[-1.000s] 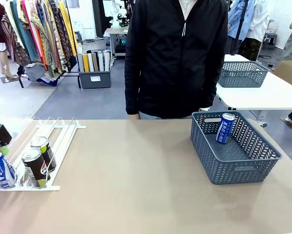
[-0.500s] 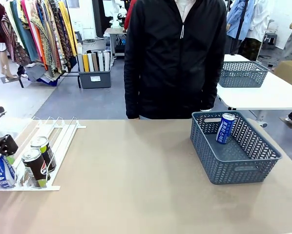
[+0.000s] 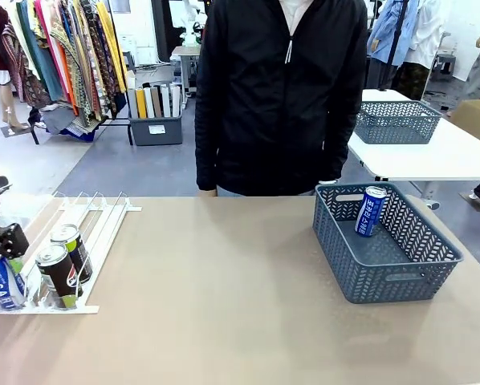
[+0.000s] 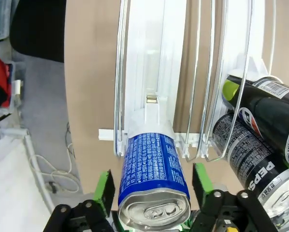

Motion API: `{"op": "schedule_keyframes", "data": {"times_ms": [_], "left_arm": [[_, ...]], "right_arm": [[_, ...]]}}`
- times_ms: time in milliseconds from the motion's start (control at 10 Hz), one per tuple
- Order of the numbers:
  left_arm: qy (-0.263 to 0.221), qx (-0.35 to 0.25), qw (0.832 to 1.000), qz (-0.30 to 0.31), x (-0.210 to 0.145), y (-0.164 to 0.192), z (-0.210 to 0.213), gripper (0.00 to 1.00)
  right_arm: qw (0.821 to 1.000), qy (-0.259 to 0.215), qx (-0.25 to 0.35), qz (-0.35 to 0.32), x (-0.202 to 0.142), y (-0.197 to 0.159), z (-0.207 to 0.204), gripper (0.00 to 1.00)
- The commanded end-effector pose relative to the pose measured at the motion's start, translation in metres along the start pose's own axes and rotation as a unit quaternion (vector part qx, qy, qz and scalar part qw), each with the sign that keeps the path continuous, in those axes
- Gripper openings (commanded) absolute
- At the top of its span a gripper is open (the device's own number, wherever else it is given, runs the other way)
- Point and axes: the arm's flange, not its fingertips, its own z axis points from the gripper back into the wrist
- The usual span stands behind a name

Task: Retrieve and store the cans from the dispenser.
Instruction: Pick up the last remaining can from one row of the Automatic Can Dispenser and place it in the middle of the table.

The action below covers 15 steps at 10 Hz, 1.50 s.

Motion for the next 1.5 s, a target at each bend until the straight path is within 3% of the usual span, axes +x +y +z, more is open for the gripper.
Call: {"op": "schedule_keyframes", "data": {"times_ms": [0,500,800,900,1200,1300,1400], "left_arm": [[-0.001,-0.003,1.0,0.003,-0.003,-0.002,0.002,0.0],[-0.027,-0.005,1.0,0.005,-0.008,-0.002,0.019,0.0],[-0.067,-0.001,0.998,0.001,-0.021,-0.004,0.093,0.0],[-0.083,-0.011,0.996,-0.026,-0.03,-0.003,0.127,0.0],[-0.197,-0.039,0.979,-0.041,-0.067,0.002,0.19,0.0],[-0.201,-0.052,0.977,-0.035,-0.075,0.007,0.193,0.0],[-0.164,-0.012,0.986,-0.027,-0.059,-0.004,0.193,0.0]], "right_arm": [[1.0,-0.011,0.012,0.006,0.004,0.003,-0.002,1.0],[1.0,-0.011,0.012,0.006,0.004,0.003,-0.002,1.0],[1.0,-0.011,0.012,0.006,0.004,0.003,-0.002,1.0],[1.0,-0.011,0.012,0.006,0.004,0.003,-0.002,1.0],[1.0,-0.011,0.012,0.006,0.004,0.003,-0.002,1.0],[1.0,-0.011,0.012,0.006,0.004,0.003,-0.002,1.0],[1.0,-0.011,0.012,0.006,0.004,0.003,-0.002,1.0]]}}
